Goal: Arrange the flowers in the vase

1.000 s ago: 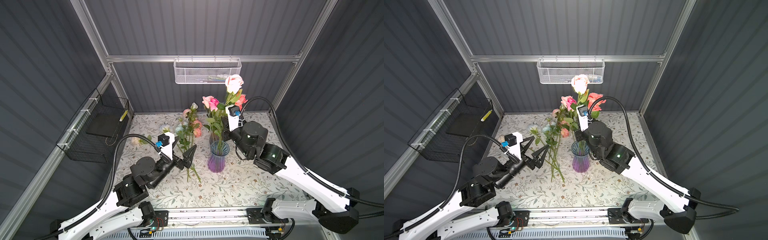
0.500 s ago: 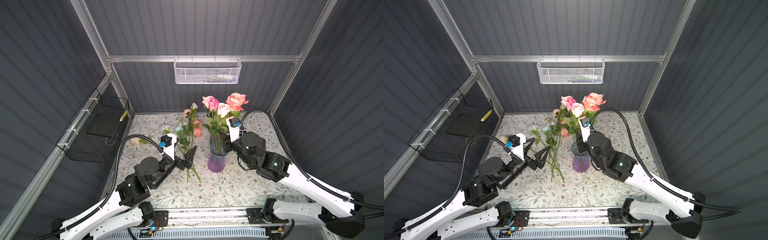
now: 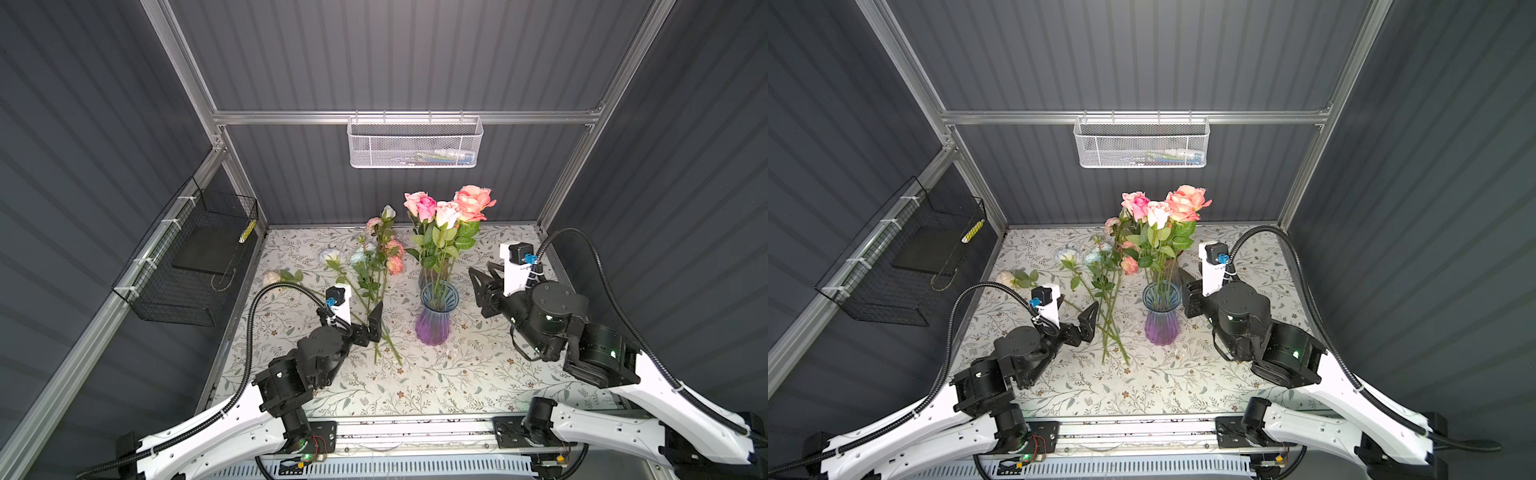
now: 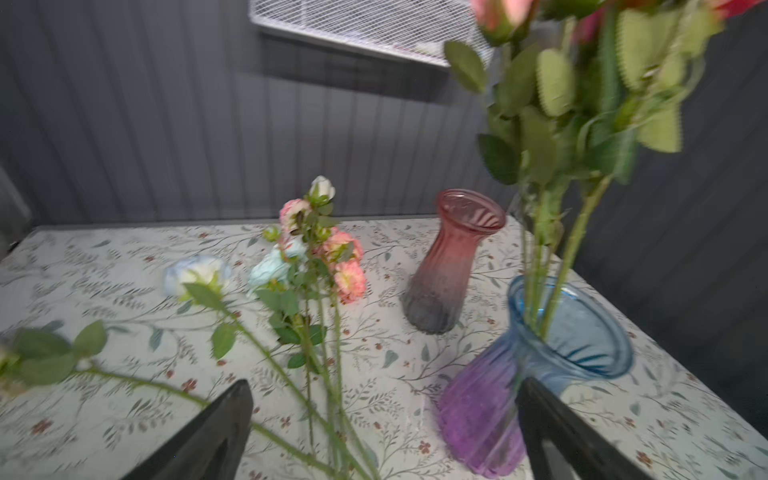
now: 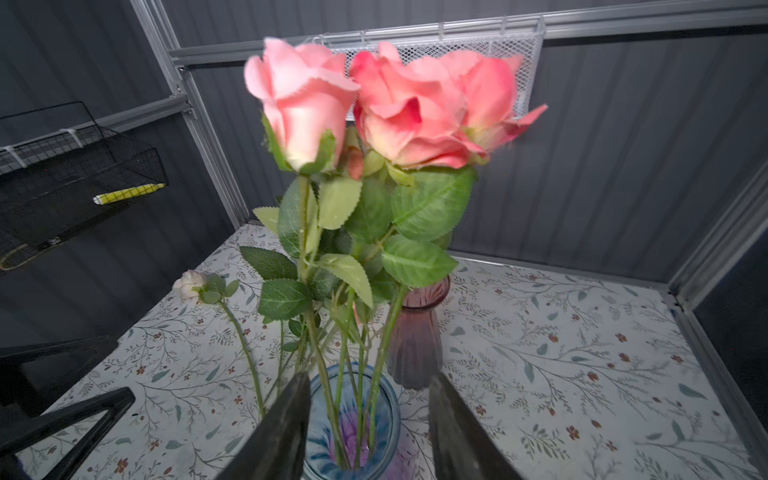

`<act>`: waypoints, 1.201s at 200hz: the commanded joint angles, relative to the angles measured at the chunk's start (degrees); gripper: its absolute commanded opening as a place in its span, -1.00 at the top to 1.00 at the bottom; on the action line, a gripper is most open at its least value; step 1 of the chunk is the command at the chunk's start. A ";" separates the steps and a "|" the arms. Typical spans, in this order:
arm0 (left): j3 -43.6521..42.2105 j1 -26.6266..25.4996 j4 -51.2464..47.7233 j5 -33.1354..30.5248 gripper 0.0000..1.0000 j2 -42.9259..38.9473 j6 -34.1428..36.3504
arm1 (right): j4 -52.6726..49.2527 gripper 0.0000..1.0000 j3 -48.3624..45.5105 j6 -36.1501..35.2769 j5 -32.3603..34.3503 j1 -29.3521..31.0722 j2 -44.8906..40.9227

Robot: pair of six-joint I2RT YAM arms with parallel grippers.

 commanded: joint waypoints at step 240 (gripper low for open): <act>-5.87 0.02 -26.54 -20.38 -1.00 0.73 -38.80 | -12.77 0.42 2.85 24.94 -45.99 -26.78 26.11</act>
